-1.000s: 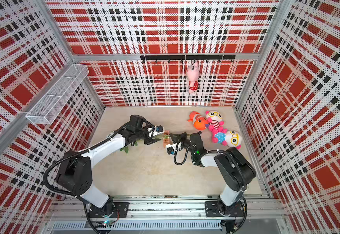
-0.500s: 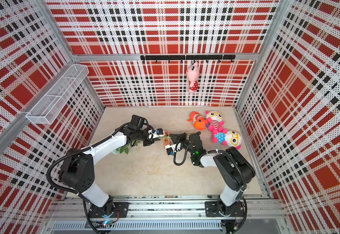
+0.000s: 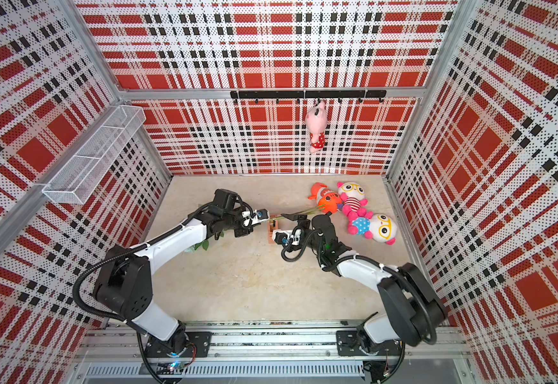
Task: Wrap bouquets with tape
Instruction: Wrap the tape around the bouquet.
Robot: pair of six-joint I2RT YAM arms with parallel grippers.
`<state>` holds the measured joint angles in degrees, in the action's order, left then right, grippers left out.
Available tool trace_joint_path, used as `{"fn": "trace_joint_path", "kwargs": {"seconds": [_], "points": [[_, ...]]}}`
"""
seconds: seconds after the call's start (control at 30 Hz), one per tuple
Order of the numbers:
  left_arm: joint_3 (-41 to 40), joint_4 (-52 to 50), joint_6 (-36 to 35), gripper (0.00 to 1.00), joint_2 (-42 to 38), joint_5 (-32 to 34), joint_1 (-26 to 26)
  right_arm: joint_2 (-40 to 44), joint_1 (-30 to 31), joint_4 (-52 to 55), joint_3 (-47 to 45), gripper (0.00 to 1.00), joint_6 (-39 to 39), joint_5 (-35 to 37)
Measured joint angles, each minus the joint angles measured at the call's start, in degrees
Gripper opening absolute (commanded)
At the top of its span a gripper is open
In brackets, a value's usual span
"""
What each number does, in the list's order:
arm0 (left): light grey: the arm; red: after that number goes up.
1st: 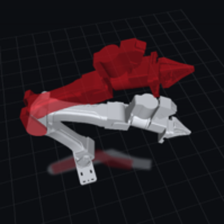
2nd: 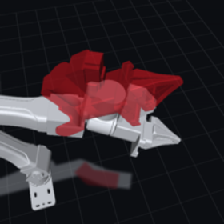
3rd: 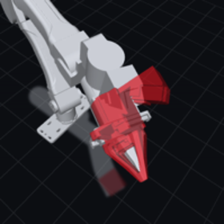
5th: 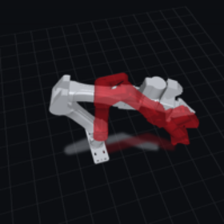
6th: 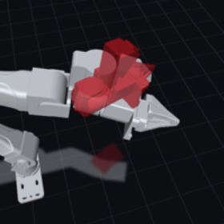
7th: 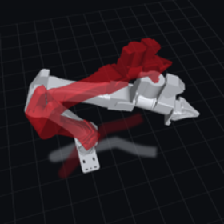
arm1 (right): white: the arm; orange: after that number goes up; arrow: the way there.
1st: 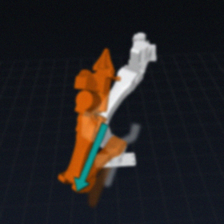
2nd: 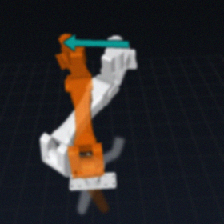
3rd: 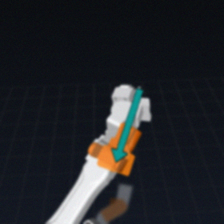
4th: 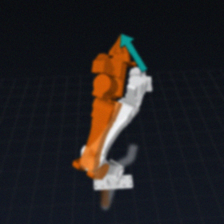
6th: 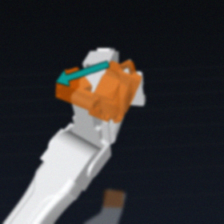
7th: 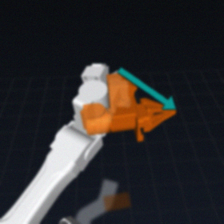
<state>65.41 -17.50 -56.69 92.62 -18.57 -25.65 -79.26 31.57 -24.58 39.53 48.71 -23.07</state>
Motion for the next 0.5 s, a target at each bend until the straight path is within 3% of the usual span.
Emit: {"fn": "trace_joint_path", "kwargs": {"seconds": [0.1,0.23,0.37,0.5], "points": [[-3.6,4.3,0.0,0.00,-2.2,3.5,-1.6,3.0,-2.0,9.8,4.6,1.00,-10.6,-2.8],[-9.0,11.5,-0.3,0.00,-5.4,7.5,-3.5,0.5,-8.6,25.7,18.3,1.00,-22.0,-10.3],[-14.3,19.2,-1.7,0.00,-8.4,11.4,-5.0,-7.2,-10.0,41.4,32.9,0.96,-25.5,-11.3],[-17.5,25.0,-3.7,0.00,-8.9,15.1,-6.4,-18.5,-9.9,58.6,49.3,0.93,-24.1,-12.0]]}}
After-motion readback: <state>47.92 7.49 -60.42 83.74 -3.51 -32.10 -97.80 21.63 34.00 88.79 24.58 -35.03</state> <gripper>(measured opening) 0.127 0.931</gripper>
